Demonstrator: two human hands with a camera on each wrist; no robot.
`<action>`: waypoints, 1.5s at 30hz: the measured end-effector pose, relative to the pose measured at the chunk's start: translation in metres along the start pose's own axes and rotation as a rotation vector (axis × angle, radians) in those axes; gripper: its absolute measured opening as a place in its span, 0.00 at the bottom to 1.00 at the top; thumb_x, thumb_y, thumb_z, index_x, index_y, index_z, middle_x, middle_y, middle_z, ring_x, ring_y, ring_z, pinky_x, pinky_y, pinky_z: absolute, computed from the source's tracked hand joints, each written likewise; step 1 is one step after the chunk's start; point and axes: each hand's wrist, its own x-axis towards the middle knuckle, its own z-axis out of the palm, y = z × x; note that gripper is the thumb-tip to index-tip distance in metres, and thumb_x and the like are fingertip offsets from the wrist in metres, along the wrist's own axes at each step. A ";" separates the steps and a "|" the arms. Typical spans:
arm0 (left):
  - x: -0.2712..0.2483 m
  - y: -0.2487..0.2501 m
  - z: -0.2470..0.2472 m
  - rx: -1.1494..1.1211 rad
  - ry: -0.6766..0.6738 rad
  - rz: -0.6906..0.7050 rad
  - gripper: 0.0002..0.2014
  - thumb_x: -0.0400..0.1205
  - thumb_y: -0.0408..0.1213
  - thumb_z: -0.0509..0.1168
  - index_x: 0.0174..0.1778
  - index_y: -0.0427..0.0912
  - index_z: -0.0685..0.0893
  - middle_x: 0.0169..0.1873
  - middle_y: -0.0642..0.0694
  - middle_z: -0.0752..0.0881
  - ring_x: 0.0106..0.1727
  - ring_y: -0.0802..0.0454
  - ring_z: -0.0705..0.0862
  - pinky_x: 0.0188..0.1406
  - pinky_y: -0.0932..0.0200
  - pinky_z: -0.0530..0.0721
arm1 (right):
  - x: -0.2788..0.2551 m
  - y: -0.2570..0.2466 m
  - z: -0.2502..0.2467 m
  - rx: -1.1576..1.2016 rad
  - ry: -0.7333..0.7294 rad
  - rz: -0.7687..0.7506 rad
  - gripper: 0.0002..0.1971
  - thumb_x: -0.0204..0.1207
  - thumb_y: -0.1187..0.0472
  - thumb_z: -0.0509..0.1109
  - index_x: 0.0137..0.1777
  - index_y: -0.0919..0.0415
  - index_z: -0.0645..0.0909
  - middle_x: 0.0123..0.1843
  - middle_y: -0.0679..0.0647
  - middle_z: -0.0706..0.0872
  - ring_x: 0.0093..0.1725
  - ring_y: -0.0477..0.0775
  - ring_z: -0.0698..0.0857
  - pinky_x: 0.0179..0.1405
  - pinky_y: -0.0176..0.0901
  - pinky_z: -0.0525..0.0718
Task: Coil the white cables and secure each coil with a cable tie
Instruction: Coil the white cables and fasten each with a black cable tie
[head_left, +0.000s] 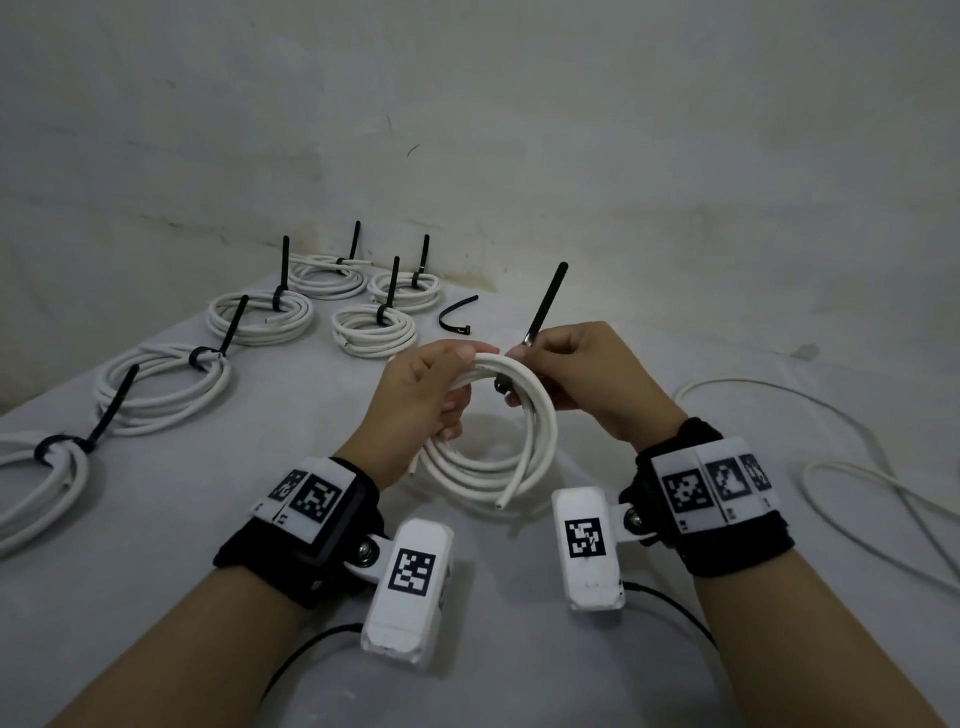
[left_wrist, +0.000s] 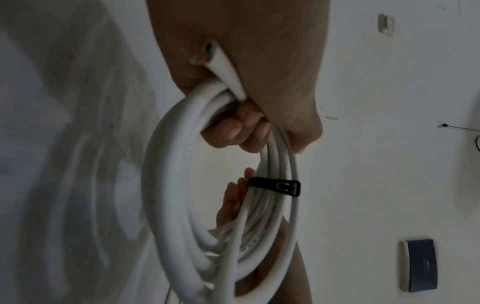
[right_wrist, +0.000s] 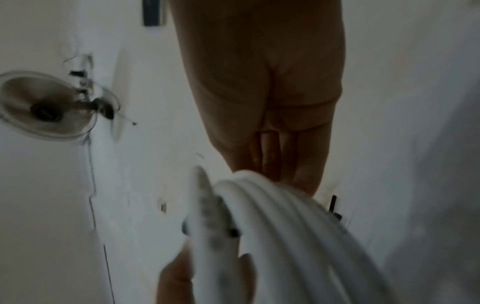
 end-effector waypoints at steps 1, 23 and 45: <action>0.000 0.000 0.000 0.011 0.005 0.005 0.13 0.86 0.33 0.54 0.48 0.38 0.85 0.15 0.55 0.66 0.17 0.60 0.63 0.16 0.67 0.66 | -0.001 -0.001 0.000 0.048 -0.044 0.055 0.13 0.80 0.63 0.69 0.44 0.76 0.85 0.36 0.63 0.91 0.34 0.56 0.91 0.35 0.42 0.89; -0.008 0.017 -0.001 0.069 -0.051 0.095 0.11 0.68 0.38 0.77 0.42 0.38 0.86 0.16 0.55 0.73 0.17 0.58 0.63 0.16 0.66 0.61 | -0.002 -0.015 0.011 0.317 0.304 -0.239 0.03 0.76 0.72 0.71 0.45 0.66 0.85 0.35 0.56 0.88 0.35 0.53 0.90 0.36 0.42 0.89; -0.010 0.025 -0.001 -0.025 -0.005 0.119 0.05 0.73 0.40 0.73 0.31 0.50 0.88 0.16 0.56 0.75 0.17 0.61 0.62 0.16 0.68 0.60 | -0.001 -0.020 0.007 -0.364 0.149 -0.825 0.11 0.72 0.68 0.70 0.53 0.61 0.90 0.40 0.53 0.83 0.39 0.47 0.83 0.36 0.45 0.83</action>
